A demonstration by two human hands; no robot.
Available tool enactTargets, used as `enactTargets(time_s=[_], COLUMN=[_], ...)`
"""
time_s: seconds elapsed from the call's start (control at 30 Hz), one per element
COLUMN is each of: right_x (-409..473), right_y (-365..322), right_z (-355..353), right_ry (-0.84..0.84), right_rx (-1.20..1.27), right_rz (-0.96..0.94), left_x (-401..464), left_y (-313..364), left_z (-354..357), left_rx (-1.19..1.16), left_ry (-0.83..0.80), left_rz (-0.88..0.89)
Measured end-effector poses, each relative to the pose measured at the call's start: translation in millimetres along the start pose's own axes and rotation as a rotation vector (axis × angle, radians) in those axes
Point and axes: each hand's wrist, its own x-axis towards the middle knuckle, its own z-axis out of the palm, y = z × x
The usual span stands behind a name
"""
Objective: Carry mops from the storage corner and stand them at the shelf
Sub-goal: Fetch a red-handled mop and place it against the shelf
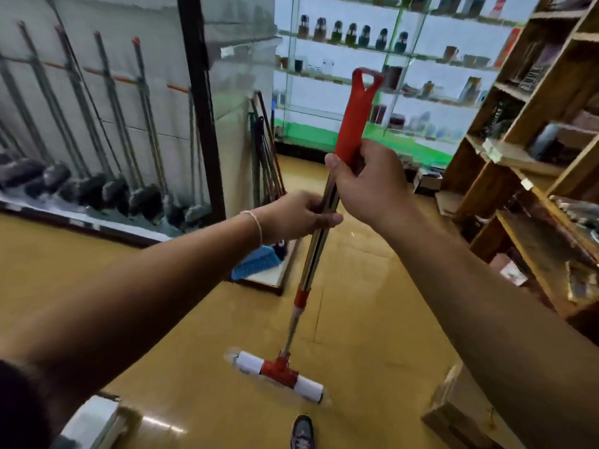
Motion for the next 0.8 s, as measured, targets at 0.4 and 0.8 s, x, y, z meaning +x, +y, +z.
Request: enactTargets(time_s=[0.4,0.8], right_x=[146.7,245.6], right_y=[13.2,-29.4], right_z=[117.7,224.2], right_ry=[-0.243,-0.438], right_rx=[0.189,0.439], right_rz=[-0.211,-0.408], left_x=[68.0,79.6], left_y=[-66.7,-118.5], left_z=[-119.6,-228.8], left_rx=[0.038,-0.046], left_ry=[0.263,0.533], left_rz=[-0.201,-0.290])
